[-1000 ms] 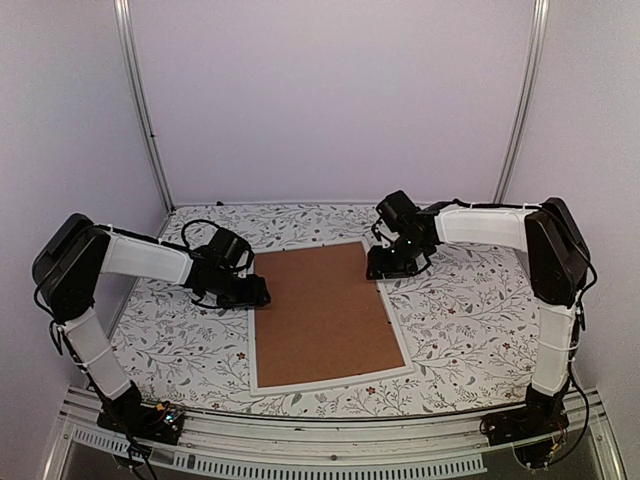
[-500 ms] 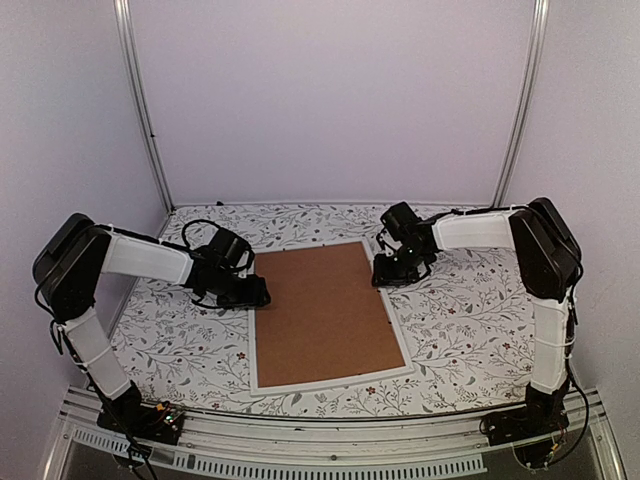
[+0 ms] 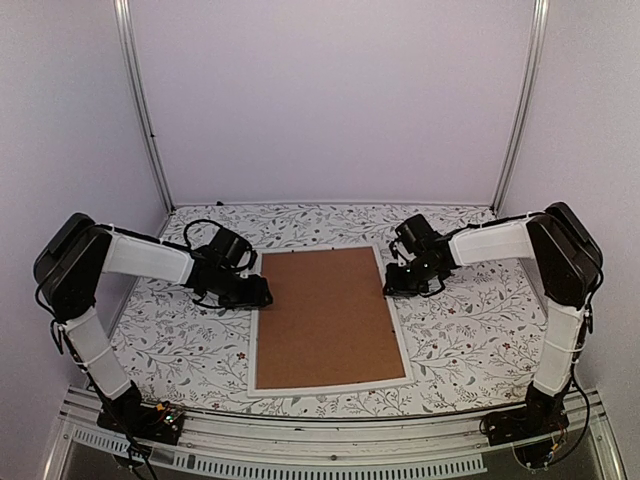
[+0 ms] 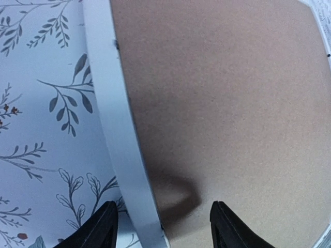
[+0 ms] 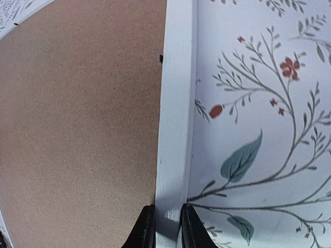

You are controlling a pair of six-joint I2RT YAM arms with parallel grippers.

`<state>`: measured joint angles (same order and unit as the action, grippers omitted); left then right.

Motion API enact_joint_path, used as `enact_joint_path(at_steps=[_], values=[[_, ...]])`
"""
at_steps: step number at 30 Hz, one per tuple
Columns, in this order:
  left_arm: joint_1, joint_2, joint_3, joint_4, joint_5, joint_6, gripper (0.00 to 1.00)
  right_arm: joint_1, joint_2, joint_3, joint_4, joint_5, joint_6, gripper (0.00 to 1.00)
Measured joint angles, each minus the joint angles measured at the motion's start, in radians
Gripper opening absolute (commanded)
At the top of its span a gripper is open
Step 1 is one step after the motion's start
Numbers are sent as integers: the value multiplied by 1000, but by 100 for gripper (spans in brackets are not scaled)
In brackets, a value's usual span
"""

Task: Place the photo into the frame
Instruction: Press the fastener onto the backboard.

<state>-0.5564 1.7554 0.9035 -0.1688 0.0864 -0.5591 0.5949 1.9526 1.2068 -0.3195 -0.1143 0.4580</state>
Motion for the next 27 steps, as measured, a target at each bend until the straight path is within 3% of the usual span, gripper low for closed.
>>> enact_joint_path(at_steps=[4,7,10,19,27], values=[[0,3,7,0,11,14,63,3,-84,-111,14,-6,39,20],[0,3,8,0,15,21,63,11,-132,-168,9,-12,65,38],[-2,3,8,0,18,25,63,20,-158,-183,-37,-8,71,46],[-3,-20,8,0,18,32,65,-1,-146,24,-172,88,18,45],[-4,-27,8,5,19,33,67,-34,20,237,-241,178,-58,44]])
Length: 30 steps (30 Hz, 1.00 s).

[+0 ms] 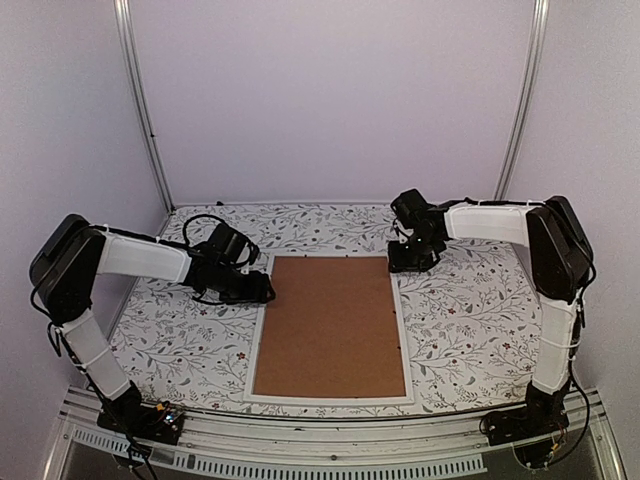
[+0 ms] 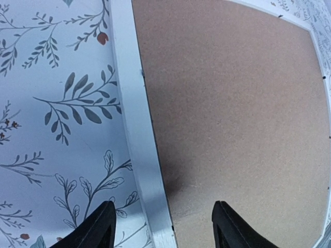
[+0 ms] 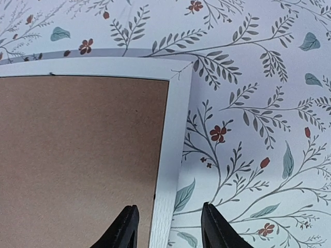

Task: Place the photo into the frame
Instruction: Press the fastener onto the backboard.

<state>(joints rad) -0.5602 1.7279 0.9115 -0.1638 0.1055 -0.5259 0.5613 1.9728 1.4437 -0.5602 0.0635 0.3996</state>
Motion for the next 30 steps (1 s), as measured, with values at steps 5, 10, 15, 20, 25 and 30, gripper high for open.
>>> enact_joint_path(at_steps=[5,10,15,20,25,30], values=[[0,0,0,2,1,2,69,-5,93,56,-67,43,-35,43],[-1,0,0,2,1,2,69,-5,106,69,-95,59,-51,43],[-1,0,0,2,2,2,69,-5,114,74,-106,66,-60,43],[-1,0,0,2,2,2,69,-5,124,89,-114,66,-62,43],[-1,0,0,2,2,2,69,-5,133,104,-123,61,-64,43],[-1,0,0,2,1,2,69,-5,144,120,-126,61,-65,43]])
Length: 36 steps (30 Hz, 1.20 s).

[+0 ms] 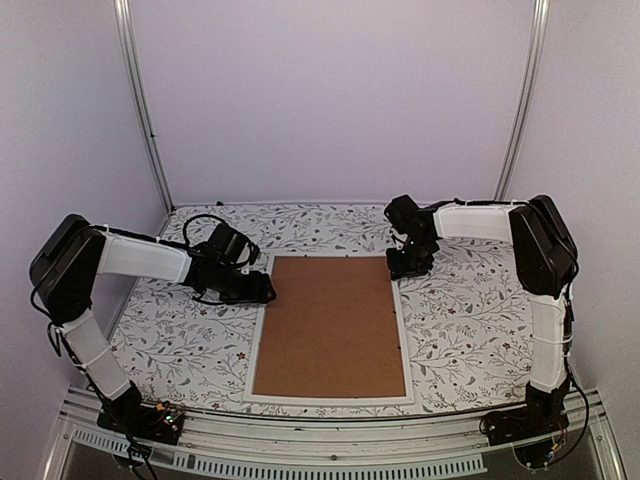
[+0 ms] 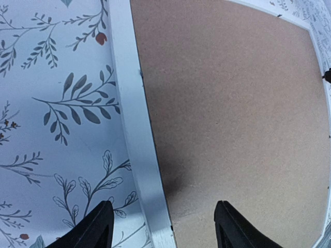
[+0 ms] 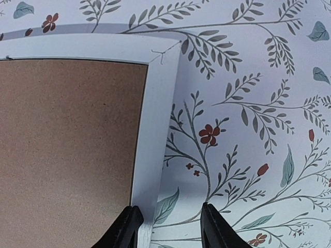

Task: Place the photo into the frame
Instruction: Press the fastener onto the backboard.

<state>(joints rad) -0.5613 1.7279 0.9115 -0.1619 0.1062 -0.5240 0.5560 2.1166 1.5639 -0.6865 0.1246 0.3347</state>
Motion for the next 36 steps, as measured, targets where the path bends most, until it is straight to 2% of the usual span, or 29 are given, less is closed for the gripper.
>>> enact_joint_path(at_steps=[36], values=[[-74,39,-2,8,-48,-1,68,50,40,34,14,47,42,41]])
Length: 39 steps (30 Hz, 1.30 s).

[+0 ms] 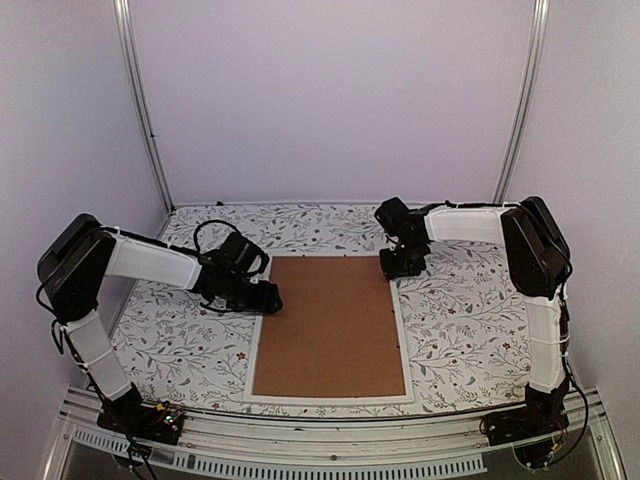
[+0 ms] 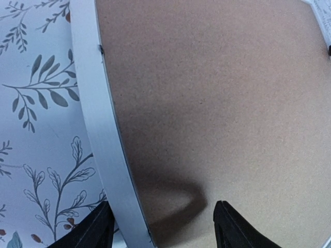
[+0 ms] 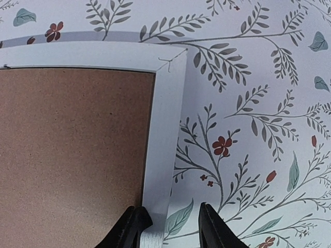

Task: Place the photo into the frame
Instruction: Press the fastener onto the backboard.

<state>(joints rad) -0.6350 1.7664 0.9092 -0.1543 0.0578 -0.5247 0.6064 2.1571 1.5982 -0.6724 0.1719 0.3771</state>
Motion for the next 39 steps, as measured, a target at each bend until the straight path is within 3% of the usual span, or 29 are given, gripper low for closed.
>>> enact_joint_path(at_steps=[17,29,39], values=[[-8,3,12,-17,-20,1,69,31,-6,-13,52,2,3,45],[-12,-25,60,-45,-79,6,71,-15,-262,-171,74,-160,-1,47],[-2,-56,70,-49,-98,27,72,-30,-271,-330,129,-272,6,44]])
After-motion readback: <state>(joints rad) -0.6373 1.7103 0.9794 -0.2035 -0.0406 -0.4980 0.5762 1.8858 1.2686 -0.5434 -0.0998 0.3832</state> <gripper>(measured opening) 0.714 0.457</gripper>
